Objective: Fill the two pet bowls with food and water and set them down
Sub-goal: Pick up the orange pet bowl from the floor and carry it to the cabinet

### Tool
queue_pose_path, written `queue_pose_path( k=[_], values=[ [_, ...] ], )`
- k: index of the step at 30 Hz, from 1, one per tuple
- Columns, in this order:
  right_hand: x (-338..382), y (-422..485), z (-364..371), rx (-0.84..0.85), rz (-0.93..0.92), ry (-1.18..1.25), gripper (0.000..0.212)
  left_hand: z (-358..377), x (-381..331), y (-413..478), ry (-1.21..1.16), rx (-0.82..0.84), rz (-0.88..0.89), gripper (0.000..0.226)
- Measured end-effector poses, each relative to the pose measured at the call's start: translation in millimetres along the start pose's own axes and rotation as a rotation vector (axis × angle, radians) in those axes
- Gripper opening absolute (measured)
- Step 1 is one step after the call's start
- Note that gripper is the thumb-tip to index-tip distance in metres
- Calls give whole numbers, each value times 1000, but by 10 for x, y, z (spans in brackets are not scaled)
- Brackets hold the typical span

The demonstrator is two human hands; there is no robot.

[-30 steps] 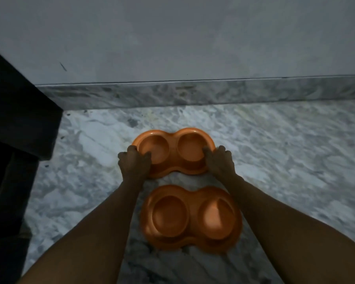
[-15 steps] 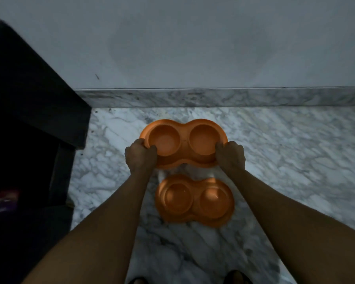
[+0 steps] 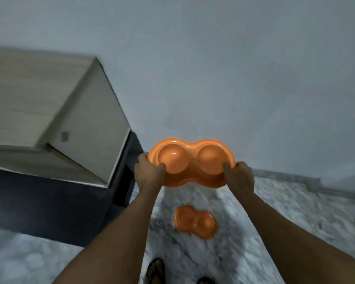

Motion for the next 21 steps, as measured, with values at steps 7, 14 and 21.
queue_pose_path(
  k=[7, 14, 21],
  values=[
    [1073, -774, -993, 34, -255, 60, 51, -1287, -897, -665, -135, -244, -52, 40],
    [2131, -1595, -990, 122, -544, 53, 51, -2636, -973, -1087, -263, -498, -70, 38],
    [3063, -2792, -509, 226, -763, 49, 50, -4088, -572, -1236, -325, -694, -67, 35]
  ],
)
Point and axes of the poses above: each hand's wrist, its own y-axis towards the middle knuckle, its own z-axis out of the palm, x = y × z, the point moved 2 cm from there along y, towards the middle knuckle, and after that the axes turned 15 degrees about -y, right-handed, at the moved point
